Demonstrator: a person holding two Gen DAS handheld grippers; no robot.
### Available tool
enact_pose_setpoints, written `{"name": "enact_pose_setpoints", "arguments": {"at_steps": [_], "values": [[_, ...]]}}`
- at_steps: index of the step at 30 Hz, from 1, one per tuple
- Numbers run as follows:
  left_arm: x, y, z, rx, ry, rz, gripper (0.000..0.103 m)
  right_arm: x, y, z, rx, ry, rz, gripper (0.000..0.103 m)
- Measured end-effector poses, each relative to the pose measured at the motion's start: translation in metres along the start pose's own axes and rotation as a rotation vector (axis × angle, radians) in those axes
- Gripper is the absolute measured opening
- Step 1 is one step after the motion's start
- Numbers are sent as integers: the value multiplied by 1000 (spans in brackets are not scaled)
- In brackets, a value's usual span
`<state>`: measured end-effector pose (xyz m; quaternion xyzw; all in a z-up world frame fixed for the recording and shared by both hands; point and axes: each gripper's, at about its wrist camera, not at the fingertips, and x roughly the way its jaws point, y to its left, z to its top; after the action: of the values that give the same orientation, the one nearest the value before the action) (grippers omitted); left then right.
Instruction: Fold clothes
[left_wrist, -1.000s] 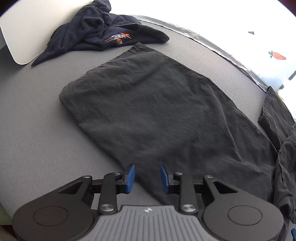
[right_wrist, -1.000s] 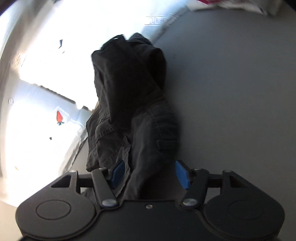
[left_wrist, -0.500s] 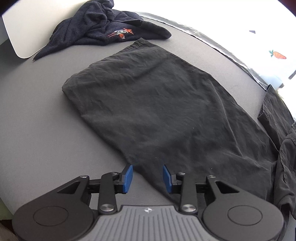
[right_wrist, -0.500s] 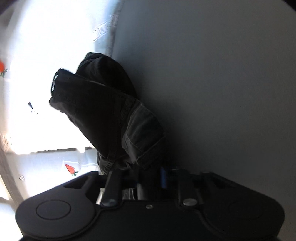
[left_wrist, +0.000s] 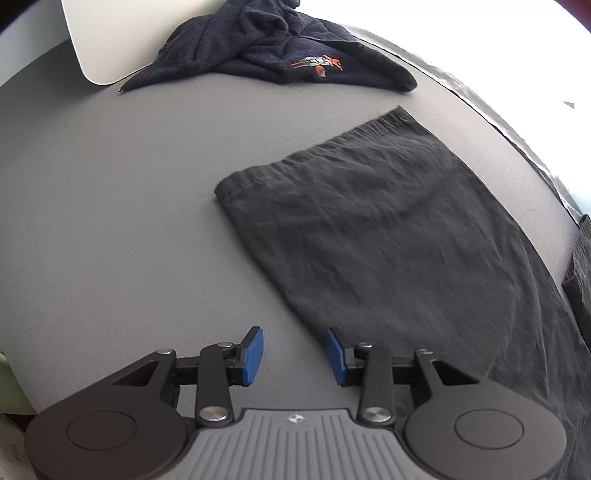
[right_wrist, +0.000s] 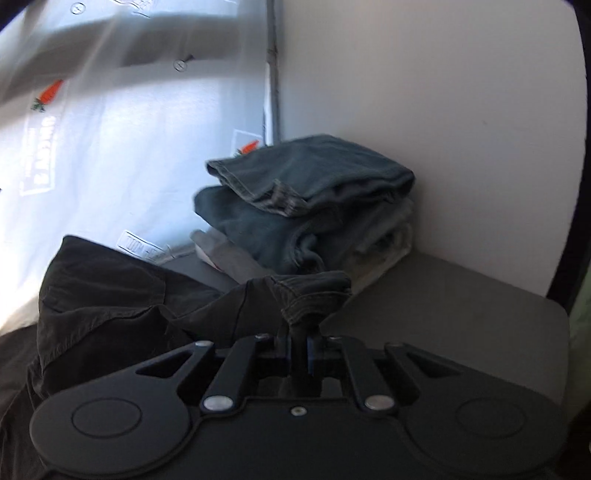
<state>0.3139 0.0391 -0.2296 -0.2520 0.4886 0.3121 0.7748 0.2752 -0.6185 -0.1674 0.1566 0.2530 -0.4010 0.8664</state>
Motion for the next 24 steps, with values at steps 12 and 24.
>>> {"name": "enact_pose_setpoints", "arguments": {"at_steps": [12, 24], "values": [[24, 6, 28, -33, -24, 40, 54, 53, -19, -80, 48, 298, -117, 43], [30, -10, 42, -30, -115, 57, 4, 62, -13, -81, 118, 311, -116, 32]]}}
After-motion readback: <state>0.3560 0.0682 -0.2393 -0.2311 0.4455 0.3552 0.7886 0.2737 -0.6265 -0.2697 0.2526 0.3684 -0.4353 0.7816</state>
